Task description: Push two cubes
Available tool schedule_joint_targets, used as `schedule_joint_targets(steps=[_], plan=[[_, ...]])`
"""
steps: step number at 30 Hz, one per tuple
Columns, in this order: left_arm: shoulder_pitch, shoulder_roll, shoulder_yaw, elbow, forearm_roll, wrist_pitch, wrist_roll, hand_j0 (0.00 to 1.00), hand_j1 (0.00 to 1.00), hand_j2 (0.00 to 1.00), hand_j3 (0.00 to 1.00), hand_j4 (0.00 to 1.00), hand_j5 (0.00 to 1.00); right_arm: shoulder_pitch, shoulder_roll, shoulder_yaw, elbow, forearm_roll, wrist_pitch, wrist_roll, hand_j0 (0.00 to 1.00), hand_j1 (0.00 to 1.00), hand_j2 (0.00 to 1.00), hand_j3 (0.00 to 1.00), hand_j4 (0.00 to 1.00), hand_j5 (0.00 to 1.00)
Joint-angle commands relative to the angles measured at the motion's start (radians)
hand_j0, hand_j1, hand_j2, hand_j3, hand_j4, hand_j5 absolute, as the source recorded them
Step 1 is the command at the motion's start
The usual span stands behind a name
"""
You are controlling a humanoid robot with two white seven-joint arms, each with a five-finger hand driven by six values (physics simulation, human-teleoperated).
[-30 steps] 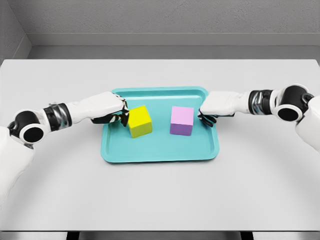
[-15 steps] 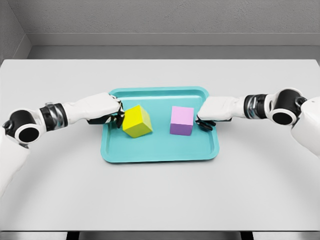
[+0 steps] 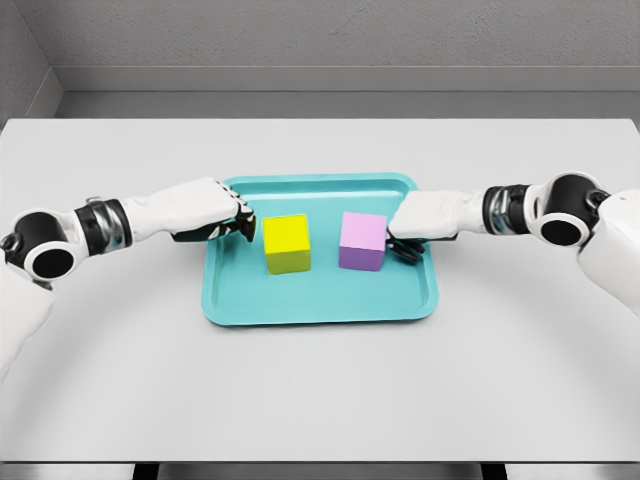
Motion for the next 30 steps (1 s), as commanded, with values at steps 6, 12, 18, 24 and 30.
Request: schedule_joint_targets(steps=[6, 12, 18, 24, 30], plan=[[0.0, -0.026, -0.008, 0.069, -0.005, 0.003, 0.0, 0.43, 0.43, 0.43, 0.43, 0.43, 0.43, -0.002, 0.017, 0.0, 0.0, -0.006, 0.002, 0.0, 0.1, 0.1, 0.1, 0.1, 0.1, 0.1], [0.0, -0.027, -0.008, 0.074, -0.007, 0.003, 0.0, 0.43, 0.43, 0.43, 0.43, 0.43, 0.43, -0.002, 0.023, 0.0, 0.001, -0.005, 0.002, 0.0, 0.1, 0.1, 0.1, 0.1, 0.1, 0.1], [-0.002, -0.041, -0.008, 0.092, -0.007, 0.003, 0.0, 0.43, 0.43, 0.43, 0.43, 0.43, 0.43, -0.008, 0.024, 0.0, 0.027, 0.015, 0.002, 0.0, 0.1, 0.1, 0.1, 0.1, 0.1, 0.1], [-0.002, -0.067, -0.011, 0.115, -0.02, 0.003, 0.0, 0.43, 0.43, 0.43, 0.43, 0.43, 0.43, -0.029, 0.049, 0.0, 0.087, 0.017, 0.002, 0.0, 0.1, 0.1, 0.1, 0.1, 0.1, 0.1], [0.0, -0.082, -0.011, 0.117, -0.025, 0.003, 0.0, 0.43, 0.43, 0.43, 0.43, 0.43, 0.43, -0.037, 0.069, 0.0, 0.112, 0.034, 0.002, 0.0, 0.1, 0.1, 0.1, 0.1, 0.1, 0.1]])
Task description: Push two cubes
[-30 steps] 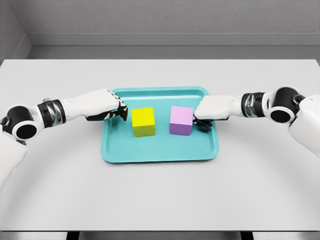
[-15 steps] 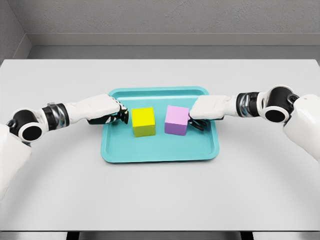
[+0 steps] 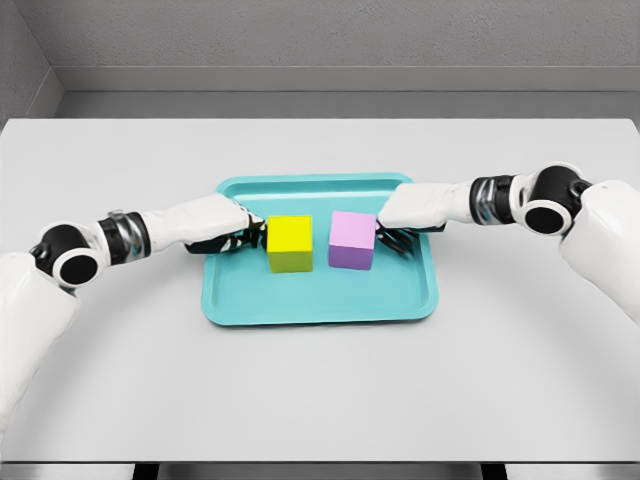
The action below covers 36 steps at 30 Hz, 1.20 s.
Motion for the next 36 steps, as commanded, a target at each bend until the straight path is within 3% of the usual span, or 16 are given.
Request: schedule_joint_targets(steps=[1, 8, 16, 21, 24, 31, 36], plan=[[0.0, -0.01, 0.0, 0.001, 0.001, 0.001, 0.0, 0.43, 0.43, 0.43, 0.43, 0.43, 0.43, 0.0, 0.003, -0.004, 0.012, 0.061, -0.002, -0.014, 0.1, 0.1, 0.1, 0.1, 0.1, 0.1], [0.0, -0.025, -0.021, -0.002, 0.001, 0.001, 0.0, 0.43, 0.43, 0.43, 0.43, 0.43, 0.43, -0.006, 0.01, -0.003, 0.018, 0.064, -0.002, -0.014, 0.1, 0.1, 0.1, 0.1, 0.1, 0.1], [0.0, -0.014, -0.014, 0.0, 0.002, 0.001, 0.0, 0.43, 0.43, 0.43, 0.43, 0.43, 0.43, -0.035, 0.012, -0.009, 0.074, 0.082, -0.002, -0.014, 0.1, 0.1, 0.1, 0.1, 0.1, 0.1], [-0.002, 0.018, -0.009, -0.009, 0.048, 0.001, 0.0, 0.43, 0.43, 0.43, 0.43, 0.43, 0.43, -0.058, 0.015, -0.011, 0.086, 0.104, -0.002, -0.014, 0.1, 0.1, 0.1, 0.1, 0.1, 0.1], [0.015, 0.092, -0.009, -0.106, 0.117, 0.001, 0.0, 0.42, 0.42, 0.42, 0.42, 0.42, 0.42, -0.081, 0.024, -0.011, 0.086, 0.105, -0.002, -0.014, 0.1, 0.1, 0.1, 0.1, 0.1, 0.1], [0.071, 0.147, -0.009, -0.253, 0.174, 0.001, 0.0, 0.42, 0.42, 0.42, 0.42, 0.42, 0.42, -0.11, 0.076, 0.0, 0.081, 0.131, -0.002, -0.014, 0.1, 0.1, 0.1, 0.1, 0.1, 0.1], [0.143, 0.187, -0.006, -0.382, 0.199, 0.001, 0.0, 0.42, 0.42, 0.42, 0.42, 0.42, 0.42, -0.13, 0.102, 0.045, 0.081, 0.136, -0.002, -0.014, 0.1, 0.1, 0.1, 0.1, 0.1, 0.1]])
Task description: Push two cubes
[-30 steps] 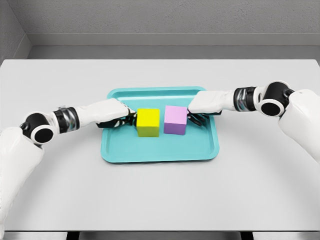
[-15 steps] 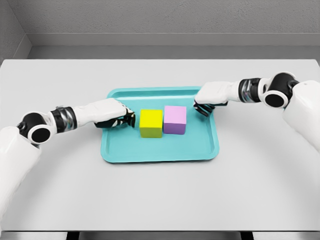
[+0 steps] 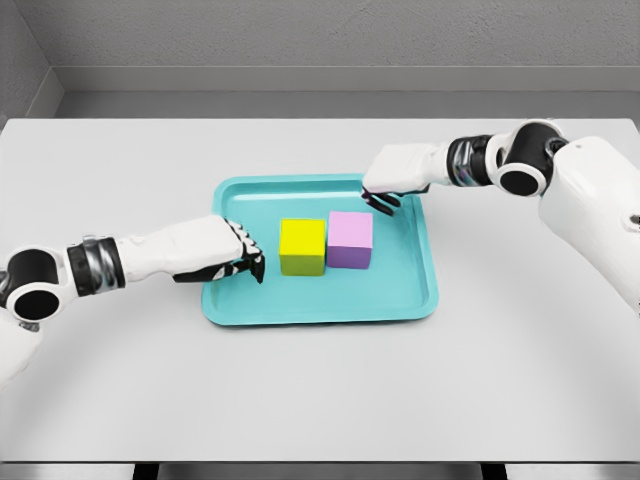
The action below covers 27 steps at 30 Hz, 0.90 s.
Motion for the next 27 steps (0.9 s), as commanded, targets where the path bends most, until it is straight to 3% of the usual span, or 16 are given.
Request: schedule_joint_targets(steps=[1, 10, 20, 27], plan=[[0.003, 0.021, 0.003, -0.071, 0.018, 0.003, 0.0, 0.41, 0.41, 0.41, 0.41, 0.41, 0.41, 0.0, 0.012, 0.022, 0.0, 0.0, 0.002, 0.0, 0.1, 0.1, 0.1, 0.1, 0.1, 0.1], [0.025, -0.023, -0.014, -0.066, 0.01, 0.003, 0.0, 0.42, 0.42, 0.42, 0.42, 0.42, 0.42, 0.0, 0.012, 0.044, -0.006, 0.0, 0.002, 0.0, 0.1, 0.1, 0.1, 0.1, 0.1, 0.1], [0.031, -0.092, -0.017, 0.025, -0.008, 0.003, 0.0, 0.42, 0.42, 0.42, 0.42, 0.42, 0.42, -0.038, 0.0, 0.016, -0.002, 0.038, 0.002, 0.0, 0.1, 0.1, 0.1, 0.1, 0.1, 0.1], [0.022, -0.12, -0.035, 0.089, -0.008, 0.003, 0.0, 0.42, 0.42, 0.42, 0.42, 0.42, 0.42, -0.026, -0.032, 0.018, -0.008, 0.037, 0.002, 0.0, 0.1, 0.1, 0.1, 0.1, 0.1, 0.1]])
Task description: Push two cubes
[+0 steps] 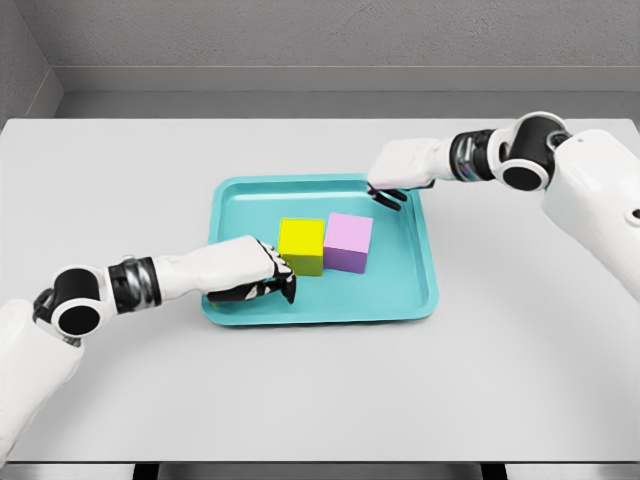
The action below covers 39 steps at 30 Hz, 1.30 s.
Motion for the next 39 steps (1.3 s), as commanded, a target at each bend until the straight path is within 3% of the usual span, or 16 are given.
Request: schedule_joint_targets(steps=[1, 8, 16, 30, 39], plan=[[0.0, -0.006, -0.001, 0.017, 0.009, 0.003, 0.0, 0.42, 0.42, 0.42, 0.42, 0.42, 0.42, 0.002, -0.022, 0.001, -0.001, -0.002, 0.002, 0.0, 0.1, 0.1, 0.1, 0.1, 0.1, 0.1], [0.0, -0.004, 0.001, 0.022, 0.01, 0.003, 0.0, 0.42, 0.42, 0.42, 0.42, 0.42, 0.42, 0.005, -0.045, 0.039, -0.035, -0.008, 0.002, 0.0, 0.1, 0.1, 0.1, 0.1, 0.1, 0.1], [-0.038, -0.027, -0.002, 0.106, 0.009, 0.003, 0.0, 0.42, 0.42, 0.42, 0.42, 0.42, 0.42, 0.005, -0.058, 0.086, -0.067, -0.011, 0.002, 0.0, 0.1, 0.1, 0.1, 0.1, 0.1, 0.1], [-0.04, -0.072, -0.019, 0.117, 0.007, 0.003, 0.0, 0.43, 0.43, 0.43, 0.43, 0.43, 0.43, 0.008, -0.058, 0.082, -0.062, -0.012, 0.002, 0.0, 0.1, 0.1, 0.1, 0.1, 0.1, 0.1], [-0.038, -0.055, -0.018, 0.121, 0.013, 0.003, 0.0, 0.43, 0.43, 0.43, 0.43, 0.43, 0.43, 0.003, -0.102, 0.037, -0.059, -0.012, 0.002, 0.0, 0.11, 0.11, 0.11, 0.11, 0.11, 0.11]])
